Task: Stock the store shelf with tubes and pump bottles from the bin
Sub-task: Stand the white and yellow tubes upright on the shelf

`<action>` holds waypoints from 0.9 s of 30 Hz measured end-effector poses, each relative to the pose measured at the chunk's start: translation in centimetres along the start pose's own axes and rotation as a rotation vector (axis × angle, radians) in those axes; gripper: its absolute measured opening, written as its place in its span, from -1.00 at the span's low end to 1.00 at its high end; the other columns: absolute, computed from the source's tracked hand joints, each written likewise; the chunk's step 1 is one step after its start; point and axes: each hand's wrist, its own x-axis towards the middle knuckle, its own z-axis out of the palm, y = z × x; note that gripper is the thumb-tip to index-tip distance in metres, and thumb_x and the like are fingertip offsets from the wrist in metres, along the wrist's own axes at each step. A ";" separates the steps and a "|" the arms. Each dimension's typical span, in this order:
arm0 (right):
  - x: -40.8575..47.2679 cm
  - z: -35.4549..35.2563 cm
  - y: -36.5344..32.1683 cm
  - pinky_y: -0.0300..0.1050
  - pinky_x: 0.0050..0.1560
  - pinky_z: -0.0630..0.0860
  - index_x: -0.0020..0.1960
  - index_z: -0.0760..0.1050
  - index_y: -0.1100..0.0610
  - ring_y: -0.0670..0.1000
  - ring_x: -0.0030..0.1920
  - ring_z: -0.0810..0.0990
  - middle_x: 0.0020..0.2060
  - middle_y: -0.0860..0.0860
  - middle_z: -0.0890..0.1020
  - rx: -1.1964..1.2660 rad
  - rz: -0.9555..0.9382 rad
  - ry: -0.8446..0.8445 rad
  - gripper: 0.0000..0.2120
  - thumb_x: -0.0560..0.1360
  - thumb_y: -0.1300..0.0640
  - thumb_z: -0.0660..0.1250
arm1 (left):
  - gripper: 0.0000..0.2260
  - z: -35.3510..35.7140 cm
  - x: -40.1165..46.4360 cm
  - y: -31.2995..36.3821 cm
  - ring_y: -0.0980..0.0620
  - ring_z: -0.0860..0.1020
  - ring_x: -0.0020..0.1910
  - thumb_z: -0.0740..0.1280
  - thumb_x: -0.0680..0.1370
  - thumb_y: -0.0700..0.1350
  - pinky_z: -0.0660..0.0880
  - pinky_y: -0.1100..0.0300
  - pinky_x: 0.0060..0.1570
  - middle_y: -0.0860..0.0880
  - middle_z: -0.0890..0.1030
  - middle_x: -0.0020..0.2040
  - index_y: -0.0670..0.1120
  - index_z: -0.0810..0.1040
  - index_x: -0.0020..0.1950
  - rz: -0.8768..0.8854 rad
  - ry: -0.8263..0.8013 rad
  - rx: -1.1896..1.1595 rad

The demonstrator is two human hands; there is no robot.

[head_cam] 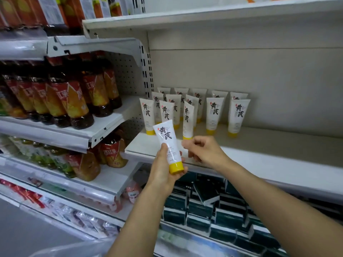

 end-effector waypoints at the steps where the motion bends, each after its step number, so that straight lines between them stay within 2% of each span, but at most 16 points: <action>1: -0.4 0.4 -0.3 -0.28 -0.45 0.38 -0.15 0.58 0.24 -0.09 -0.48 0.44 -0.42 0.03 0.57 0.004 0.008 -0.044 -0.74 0.48 0.02 0.43 | -0.64 0.0 -0.3 -0.1 -0.06 0.56 -0.18 0.18 0.63 0.12 0.55 0.08 -0.32 -0.17 0.59 0.00 -0.07 0.47 0.30 0.015 -0.008 0.027; 5: -1.9 1.6 -1.1 -0.27 -0.34 0.49 0.02 0.59 0.26 -0.09 -0.33 0.56 -0.28 0.05 0.62 -0.015 0.025 -0.173 -0.70 0.42 0.08 0.50 | -0.70 0.5 -1.3 -0.3 -0.15 0.63 0.04 0.12 0.65 0.10 0.59 0.01 -0.10 -0.17 0.64 0.10 0.00 0.45 0.28 0.077 -0.068 0.142; 7: -2.3 1.3 -1.2 -0.29 -0.28 0.53 0.06 0.60 0.20 -0.12 -0.27 0.63 -0.23 -0.02 0.68 0.014 0.032 -0.213 -0.74 0.42 0.14 0.50 | -0.76 1.0 -1.8 -0.2 -0.13 0.63 0.06 0.12 0.66 0.06 0.60 -0.02 -0.06 -0.17 0.64 0.09 0.04 0.45 0.25 0.111 -0.093 0.162; 10: -2.6 0.2 -1.7 -0.33 -0.27 0.52 0.00 0.60 0.10 -0.18 -0.24 0.65 -0.24 -0.10 0.70 -0.015 0.041 -0.256 -0.83 0.43 0.16 0.49 | -0.75 1.8 -2.0 -0.3 -0.10 0.64 0.06 0.13 0.67 0.03 0.60 -0.08 0.04 -0.16 0.64 0.10 0.03 0.45 0.29 0.131 -0.122 0.188; 13: -2.3 -1.1 -1.9 -0.31 -0.25 0.53 0.03 0.61 0.17 -0.13 -0.21 0.66 -0.19 -0.03 0.71 0.007 0.044 -0.259 -0.81 0.42 0.21 0.49 | -0.75 3.0 -2.0 -0.5 -0.11 0.63 0.10 0.13 0.67 0.01 0.59 -0.08 0.07 -0.16 0.64 0.13 0.01 0.46 0.29 0.128 -0.139 0.191; 17: -1.5 -3.2 -1.7 -0.30 -0.42 0.40 -0.02 0.62 0.18 -0.15 -0.39 0.54 -0.29 -0.02 0.67 -0.110 0.022 -0.169 -0.83 0.40 0.19 0.51 | -0.76 4.4 -1.3 -0.7 -0.02 0.62 0.07 0.16 0.66 -0.02 0.57 -0.03 0.09 -0.13 0.63 0.14 -0.06 0.48 0.26 0.152 -0.102 0.279; 21: 0.4 -5.9 0.1 -0.31 -0.42 0.41 0.01 0.60 0.13 -0.15 -0.34 0.58 -0.24 -0.05 0.68 -0.219 0.000 0.017 -0.79 0.39 0.15 0.51 | -0.77 4.7 -0.4 -1.1 -0.02 0.55 0.15 0.24 0.63 -0.03 0.54 -0.04 0.14 -0.10 0.57 0.13 -0.10 0.50 0.22 0.162 0.017 0.304; 23: 1.6 -6.9 1.4 -0.24 -0.34 0.50 0.02 0.58 0.11 -0.11 -0.25 0.63 -0.18 -0.01 0.68 -0.275 0.027 0.096 -0.78 0.40 0.14 0.50 | -0.79 4.8 -0.1 -1.3 -0.04 0.56 0.11 0.23 0.63 -0.03 0.56 -0.03 0.12 -0.11 0.59 0.09 -0.10 0.51 0.19 0.146 0.046 0.276; 25: 2.6 -7.5 2.7 -0.08 -0.15 0.61 0.04 0.58 0.15 -0.01 -0.13 0.66 -0.12 0.05 0.68 -0.327 0.074 0.125 -0.76 0.41 0.13 0.49 | -0.81 4.8 0.0 -1.5 -0.05 0.59 0.07 0.24 0.63 -0.04 0.57 -0.02 0.10 -0.11 0.61 0.06 -0.10 0.53 0.15 0.141 0.055 0.260; 27: 3.2 -7.5 3.6 -0.04 -0.08 0.59 0.08 0.55 0.19 0.03 -0.08 0.65 -0.07 0.07 0.67 -0.345 0.094 0.134 -0.73 0.42 0.15 0.47 | -0.82 5.0 0.2 -1.7 -0.06 0.60 0.05 0.25 0.62 -0.04 0.56 -0.01 0.11 -0.11 0.64 0.03 -0.10 0.55 0.12 0.147 0.062 0.251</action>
